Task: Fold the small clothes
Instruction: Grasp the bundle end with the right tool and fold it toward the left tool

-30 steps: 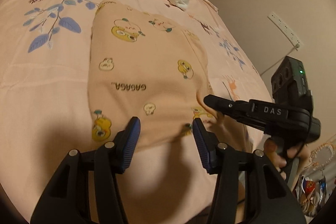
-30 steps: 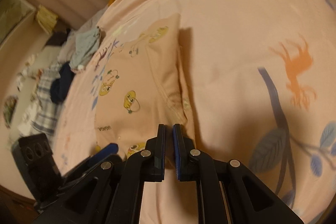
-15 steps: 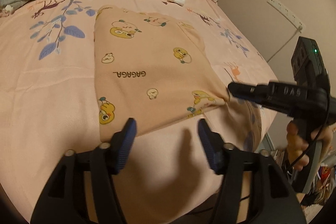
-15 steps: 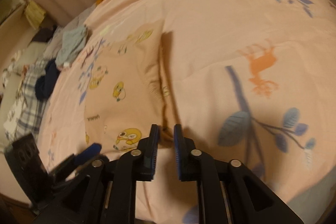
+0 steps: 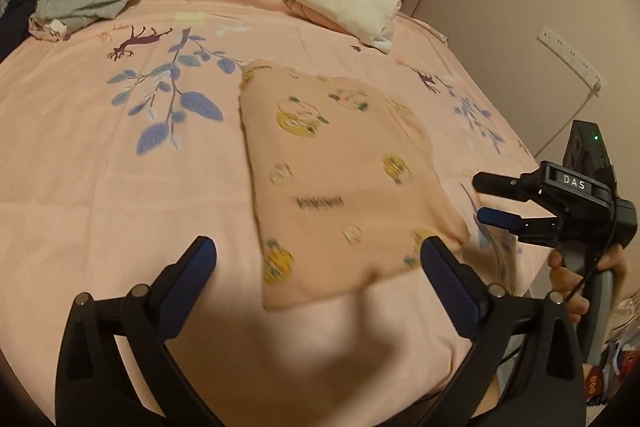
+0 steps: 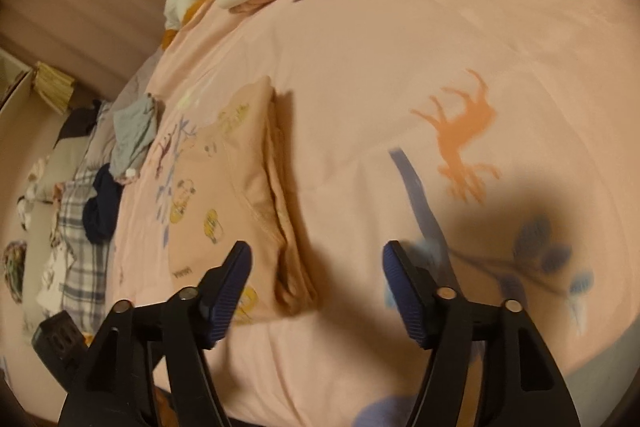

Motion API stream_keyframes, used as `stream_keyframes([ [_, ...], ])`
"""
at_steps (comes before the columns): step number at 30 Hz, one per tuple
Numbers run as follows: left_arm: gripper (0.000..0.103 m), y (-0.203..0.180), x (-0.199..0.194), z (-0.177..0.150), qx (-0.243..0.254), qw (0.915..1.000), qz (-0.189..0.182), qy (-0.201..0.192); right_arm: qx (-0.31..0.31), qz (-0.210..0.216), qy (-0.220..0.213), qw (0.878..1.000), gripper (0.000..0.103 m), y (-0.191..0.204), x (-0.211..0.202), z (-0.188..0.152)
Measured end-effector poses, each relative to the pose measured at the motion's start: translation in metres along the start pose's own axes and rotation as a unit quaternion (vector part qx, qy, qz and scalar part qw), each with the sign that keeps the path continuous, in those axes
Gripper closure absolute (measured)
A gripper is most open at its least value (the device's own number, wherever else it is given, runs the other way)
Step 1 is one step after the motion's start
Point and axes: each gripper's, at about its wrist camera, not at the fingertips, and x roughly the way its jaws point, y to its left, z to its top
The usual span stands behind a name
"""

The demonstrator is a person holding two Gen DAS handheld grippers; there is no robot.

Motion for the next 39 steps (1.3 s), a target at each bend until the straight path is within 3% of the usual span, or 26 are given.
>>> stream_keyframes([
  [2, 0.001, 0.014, 0.006, 0.014, -0.022, 0.9998, 0.000, 0.005, -0.017, 0.001, 0.010, 1.000, 0.022, 0.006, 0.008, 0.015],
  [5, 0.001, 0.046, 0.013, 0.030, -0.099, 0.9950, -0.018, 0.001, -0.053, -0.001, 0.036, 0.998, 0.020, 0.012, 0.022, 0.027],
  [9, 0.001, 0.085, 0.035, 0.042, -0.208, 0.9700, -0.115, 0.053, -0.083, 0.028, 0.092, 0.992, 0.020, 0.017, 0.052, 0.041],
  [11, 0.001, 0.090, 0.052, 0.049, -0.211, 0.9596, -0.165, 0.086, -0.086, 0.049, 0.113, 0.989, 0.019, 0.017, 0.066, 0.048],
  [15, 0.001, 0.087, 0.067, 0.058, -0.212, 0.9542, -0.190, 0.090, -0.053, 0.111, 0.137, 0.983, 0.000, 0.012, 0.090, 0.063],
  [18, 0.001, 0.079, 0.077, 0.058, -0.211, 0.9446, -0.233, 0.094, -0.059, 0.103, 0.143, 0.982, 0.000, 0.018, 0.092, 0.065],
  [24, 0.005, 0.036, 0.084, 0.050, -0.096, 0.9722, -0.195, 0.087, -0.087, 0.120, 0.078, 0.986, 0.000, 0.015, 0.082, 0.053],
  [26, 0.008, 0.027, 0.087, 0.049, -0.078, 0.9763, -0.184, 0.082, -0.095, 0.125, 0.060, 0.986, 0.000, 0.016, 0.082, 0.050],
  [31, 0.016, 0.027, 0.095, 0.051, -0.102, 0.9675, -0.212, 0.092, -0.114, 0.156, 0.070, 0.979, 0.000, 0.029, 0.092, 0.054],
  [34, 0.039, 0.037, 0.101, 0.052, -0.123, 0.9629, -0.218, 0.101, -0.122, 0.206, 0.090, 0.967, 0.002, 0.032, 0.099, 0.054],
  [35, 0.047, 0.039, 0.102, 0.052, -0.126, 0.9625, -0.216, 0.104, -0.126, 0.196, 0.092, 0.968, 0.004, 0.034, 0.100, 0.054],
  [38, 0.056, 0.036, 0.100, 0.050, -0.109, 0.9691, -0.195, 0.105, -0.125, 0.184, 0.090, 0.971, 0.021, 0.030, 0.101, 0.057],
  [39, 0.057, 0.033, 0.100, 0.049, -0.103, 0.9714, -0.188, 0.102, -0.119, 0.178, 0.088, 0.973, 0.037, 0.026, 0.102, 0.057],
])
